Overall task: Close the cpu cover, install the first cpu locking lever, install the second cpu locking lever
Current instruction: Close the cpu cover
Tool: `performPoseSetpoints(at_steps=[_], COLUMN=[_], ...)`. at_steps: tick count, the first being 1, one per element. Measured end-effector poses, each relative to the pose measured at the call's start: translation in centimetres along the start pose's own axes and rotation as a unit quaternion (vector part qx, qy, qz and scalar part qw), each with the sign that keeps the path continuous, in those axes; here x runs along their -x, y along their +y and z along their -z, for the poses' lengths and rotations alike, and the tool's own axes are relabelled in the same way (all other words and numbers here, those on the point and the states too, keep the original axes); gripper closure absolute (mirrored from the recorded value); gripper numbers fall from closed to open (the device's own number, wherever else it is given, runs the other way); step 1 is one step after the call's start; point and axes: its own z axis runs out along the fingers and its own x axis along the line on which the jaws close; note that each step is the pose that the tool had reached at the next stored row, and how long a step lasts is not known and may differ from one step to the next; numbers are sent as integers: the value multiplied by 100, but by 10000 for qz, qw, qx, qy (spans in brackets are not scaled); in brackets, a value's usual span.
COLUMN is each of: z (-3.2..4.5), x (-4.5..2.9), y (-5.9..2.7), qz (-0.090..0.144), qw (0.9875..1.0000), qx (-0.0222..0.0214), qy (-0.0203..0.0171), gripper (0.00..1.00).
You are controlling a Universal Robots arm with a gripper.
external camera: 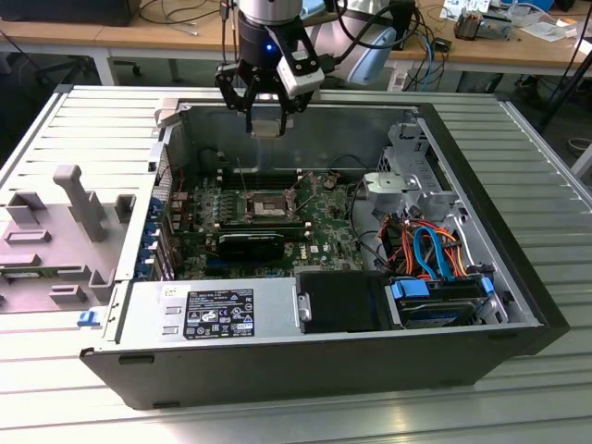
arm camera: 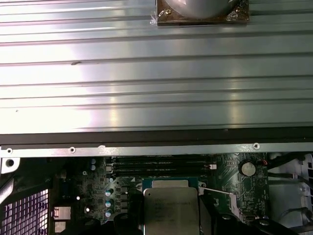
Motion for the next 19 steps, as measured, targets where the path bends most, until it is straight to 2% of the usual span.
performPoseSetpoints(at_steps=[19], z=[-62], x=[-34], y=[-7], qz=[0], qw=[10000], qx=[0], qy=[0], gripper=[45])
